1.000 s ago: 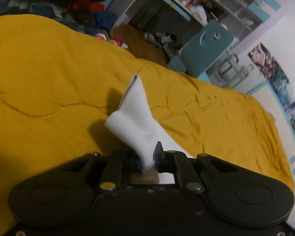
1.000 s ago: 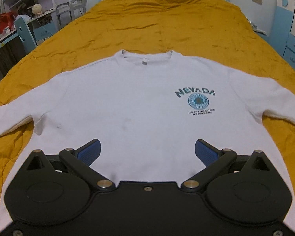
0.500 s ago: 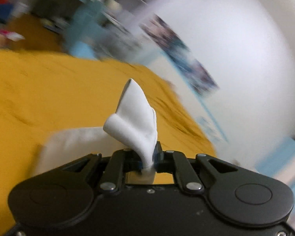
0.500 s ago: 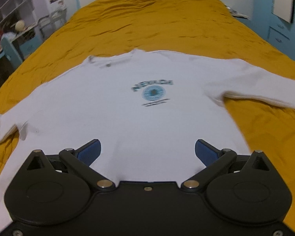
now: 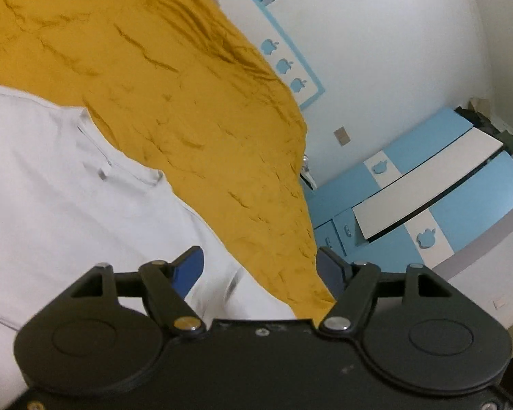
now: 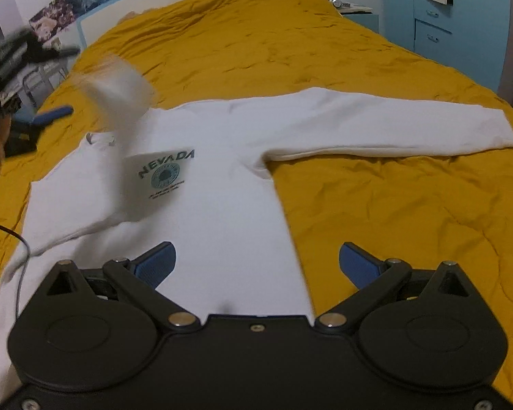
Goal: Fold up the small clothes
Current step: 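Grasp the other sleeve with the right tool and fold it across the body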
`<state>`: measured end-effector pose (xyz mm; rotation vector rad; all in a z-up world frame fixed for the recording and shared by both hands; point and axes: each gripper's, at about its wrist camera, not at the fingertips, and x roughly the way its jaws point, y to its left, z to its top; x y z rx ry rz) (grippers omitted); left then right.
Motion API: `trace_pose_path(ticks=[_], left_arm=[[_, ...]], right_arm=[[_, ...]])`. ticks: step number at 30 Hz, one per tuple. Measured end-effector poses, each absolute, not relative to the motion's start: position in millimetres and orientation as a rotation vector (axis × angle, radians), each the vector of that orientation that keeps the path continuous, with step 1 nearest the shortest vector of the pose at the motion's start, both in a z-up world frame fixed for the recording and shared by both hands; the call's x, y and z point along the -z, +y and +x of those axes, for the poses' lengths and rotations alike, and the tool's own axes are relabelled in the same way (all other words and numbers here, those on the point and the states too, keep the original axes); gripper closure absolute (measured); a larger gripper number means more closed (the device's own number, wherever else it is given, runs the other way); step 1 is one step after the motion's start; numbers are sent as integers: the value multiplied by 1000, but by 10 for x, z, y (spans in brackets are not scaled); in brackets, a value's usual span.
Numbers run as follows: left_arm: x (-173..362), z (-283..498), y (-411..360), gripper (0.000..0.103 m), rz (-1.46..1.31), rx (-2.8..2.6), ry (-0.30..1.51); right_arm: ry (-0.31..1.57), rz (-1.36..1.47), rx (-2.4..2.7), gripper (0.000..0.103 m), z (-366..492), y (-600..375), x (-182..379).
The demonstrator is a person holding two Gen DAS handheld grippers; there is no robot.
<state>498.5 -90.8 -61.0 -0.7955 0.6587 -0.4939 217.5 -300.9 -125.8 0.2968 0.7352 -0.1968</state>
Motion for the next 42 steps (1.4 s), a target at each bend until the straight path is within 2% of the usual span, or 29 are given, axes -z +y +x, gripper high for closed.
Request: trace_pose_path(ticks=[7, 9, 11, 14, 19, 21, 22, 23, 24, 31, 33, 35, 37, 40, 42], left_arm=[[643, 4629, -64, 24, -568, 239, 644], [773, 4616, 167, 24, -562, 185, 674], [932, 4664, 313, 24, -569, 148, 699], [1087, 4630, 437, 24, -575, 141, 725], [1242, 4766, 466, 24, -593, 138, 754], [1253, 4801, 445, 24, -593, 138, 761], [1304, 4778, 464, 24, -595, 139, 763], [1325, 4750, 453, 24, -595, 142, 763], [1331, 4725, 466, 23, -591, 148, 761], [1413, 4629, 399, 21, -565, 149, 789], [1393, 4571, 374, 19, -543, 154, 786], [1335, 4555, 337, 14, -514, 164, 778], [1278, 4543, 290, 10, -485, 184, 761], [1251, 4496, 196, 3, -431, 211, 743], [1263, 4486, 117, 3, -398, 226, 744]], right_arm=[[657, 398, 105, 1, 2770, -3172, 1411], [648, 397, 112, 7, 3030, -3185, 1515], [671, 456, 101, 23, 3221, -3210, 1628], [744, 560, 124, 25, 3478, -3227, 1822], [742, 654, 219, 25, 3658, -3234, 1992], [729, 674, 242, 44, 3676, -3246, 2006], [732, 661, 255, 71, 3669, -3240, 1974], [729, 657, 256, 93, 3649, -3246, 1941], [713, 656, 252, 95, 3603, -3258, 1890], [746, 626, 264, 95, 3533, -3398, 2015], [740, 638, 233, 82, 3458, -3457, 1946], [680, 649, 222, 54, 3257, -3582, 1784], [586, 627, 271, 45, 2972, -3819, 1610], [523, 643, 402, 45, 2547, -4437, 1491], [513, 690, 548, 44, 2264, -4986, 1511]])
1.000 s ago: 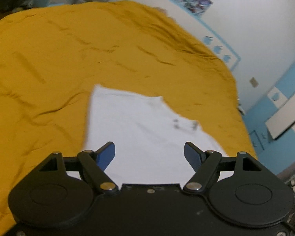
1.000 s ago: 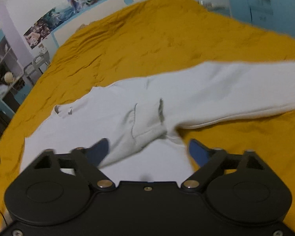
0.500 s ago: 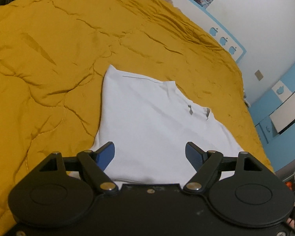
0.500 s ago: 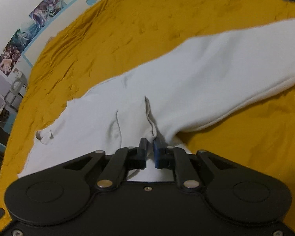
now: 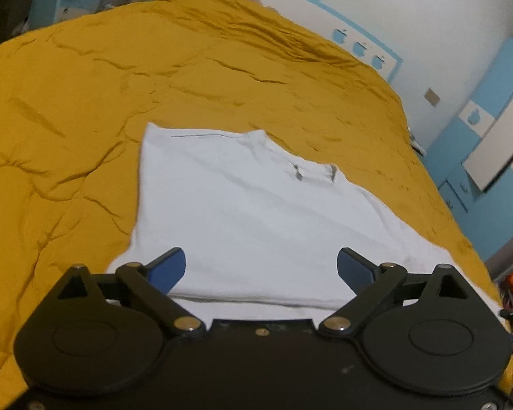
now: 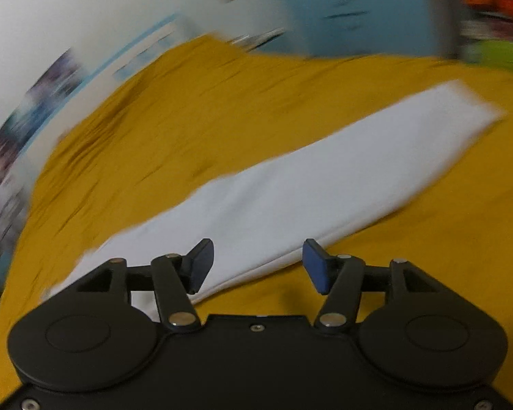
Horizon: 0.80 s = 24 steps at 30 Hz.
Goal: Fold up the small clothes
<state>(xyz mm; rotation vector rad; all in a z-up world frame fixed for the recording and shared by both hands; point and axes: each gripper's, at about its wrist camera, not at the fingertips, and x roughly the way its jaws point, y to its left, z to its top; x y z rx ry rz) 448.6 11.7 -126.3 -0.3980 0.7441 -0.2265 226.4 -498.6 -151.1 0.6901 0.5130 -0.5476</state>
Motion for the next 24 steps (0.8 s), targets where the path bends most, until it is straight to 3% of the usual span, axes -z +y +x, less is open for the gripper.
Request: trace_pose_path(ticks=[6, 14, 15, 16, 18, 19, 24], left_arm=[[1370, 4501, -14, 0, -359, 221, 778], [1382, 4515, 27, 0, -340, 175, 805], [1391, 4516, 37, 0, -338, 173, 809], [1398, 4516, 44, 0, -337, 171, 815], [1412, 4507, 52, 0, -337, 168, 821], [1412, 4497, 53, 0, -335, 170, 821], [1390, 4446, 87, 0, -332, 177, 806]], right_arm=[[438, 899, 754, 43, 1846, -6047, 1775], [319, 973, 788, 43, 2126, -6239, 2005], [318, 965, 787, 49, 2167, -6191, 1995], [314, 957, 791, 64, 2196, -6180, 1991], [321, 951, 806, 79, 2155, -6205, 1981], [320, 936, 811, 95, 2158, -6193, 1960], [282, 813, 782, 96, 2153, -6083, 1624]])
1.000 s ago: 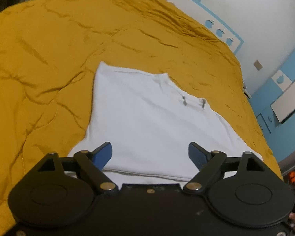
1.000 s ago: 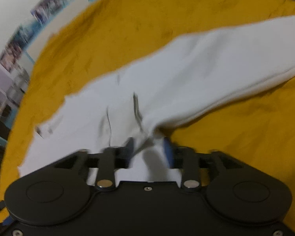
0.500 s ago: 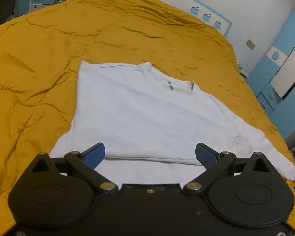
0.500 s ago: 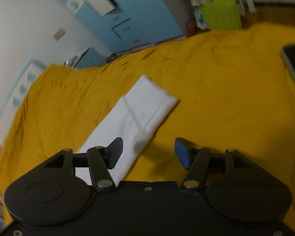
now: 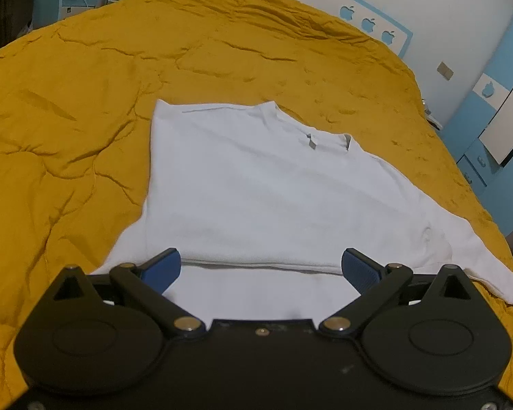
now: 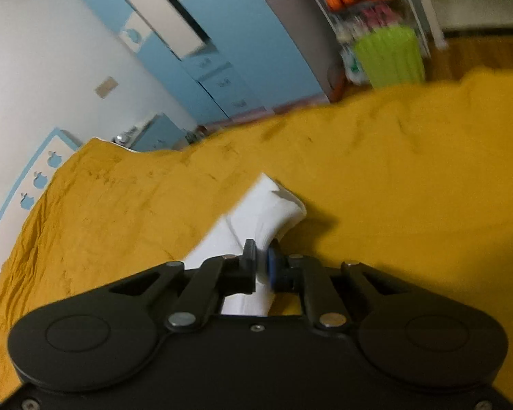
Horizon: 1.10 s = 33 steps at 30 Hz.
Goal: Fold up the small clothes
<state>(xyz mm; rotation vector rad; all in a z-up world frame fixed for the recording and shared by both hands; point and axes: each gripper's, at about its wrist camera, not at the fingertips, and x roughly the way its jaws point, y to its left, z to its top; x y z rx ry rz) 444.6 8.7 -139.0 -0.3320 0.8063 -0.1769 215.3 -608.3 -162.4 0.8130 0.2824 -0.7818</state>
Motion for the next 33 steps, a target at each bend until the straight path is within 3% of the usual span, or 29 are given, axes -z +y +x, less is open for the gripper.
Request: trace_pose_path(ticks=[5, 10, 14, 18, 20, 22, 23, 26, 28, 33], left_arm=[[1373, 4382, 227, 0, -359, 190, 791], [1395, 4270, 379, 0, -393, 192, 788], [1394, 4151, 515, 0, -434, 202, 769], [1456, 4063, 637, 0, -474, 201, 789], [1449, 4032, 674, 0, -472, 197, 789], [1448, 4009, 728, 0, -471, 198, 787], [1438, 3998, 744, 0, -472, 199, 784], [1431, 3994, 788, 0, -477, 201, 772], [1435, 4016, 778, 0, -483, 195, 769], [1383, 4117, 656, 0, -545, 208, 745]], right_arm=[[218, 700, 588, 96, 2374, -5576, 900], [152, 609, 197, 96, 2826, -4438, 154], [189, 581, -102, 96, 3306, -3304, -107], [299, 582, -342, 96, 3770, -2087, 83], [394, 564, -413, 89, 3982, -1605, 295], [497, 572, -420, 70, 4121, -1325, 523], [528, 583, -422, 69, 4142, -1243, 620], [554, 577, -432, 68, 4050, -1279, 716], [545, 562, -400, 62, 3929, -1494, 721], [555, 499, -197, 59, 3768, -2342, 787]])
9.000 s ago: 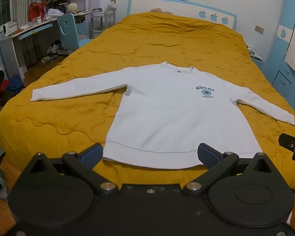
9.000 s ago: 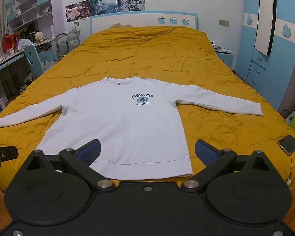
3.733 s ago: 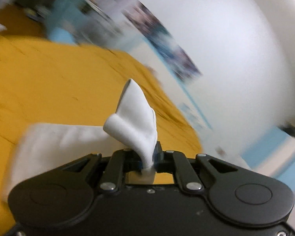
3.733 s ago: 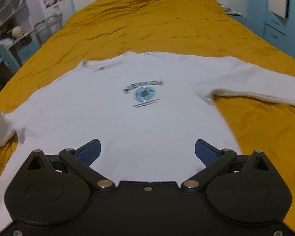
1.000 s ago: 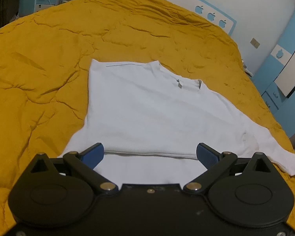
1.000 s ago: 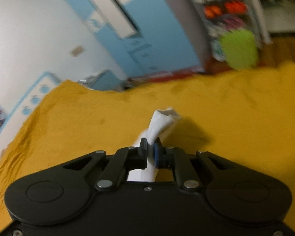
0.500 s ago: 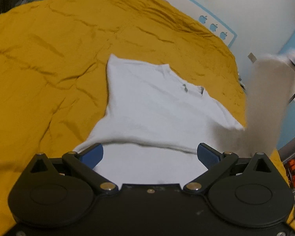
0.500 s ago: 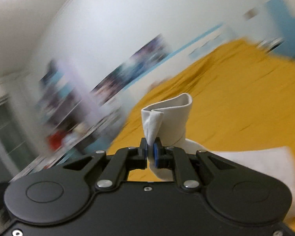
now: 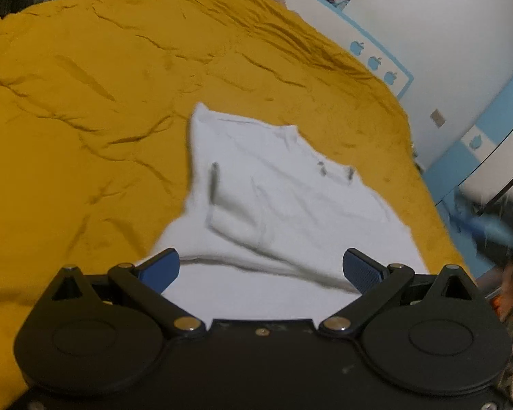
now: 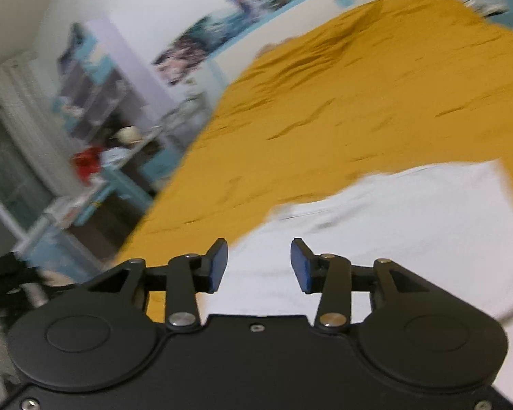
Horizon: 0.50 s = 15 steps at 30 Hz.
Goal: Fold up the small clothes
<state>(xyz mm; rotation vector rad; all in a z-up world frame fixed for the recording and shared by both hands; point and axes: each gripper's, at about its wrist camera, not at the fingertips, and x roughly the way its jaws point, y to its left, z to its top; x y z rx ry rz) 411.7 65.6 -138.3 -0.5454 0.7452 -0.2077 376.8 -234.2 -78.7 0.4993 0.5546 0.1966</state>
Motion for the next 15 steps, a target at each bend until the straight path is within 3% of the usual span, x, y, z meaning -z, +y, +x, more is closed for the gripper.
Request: trace_pose_path(ticks=[6, 15], left_arm=[[1344, 4292, 342, 0, -510, 263, 723], [1647, 4879, 168, 0, -559, 185, 815]], right_arm=[[636, 507, 32, 55, 3497, -3427, 1211], [708, 473, 23, 55, 3377, -3632, 1698]])
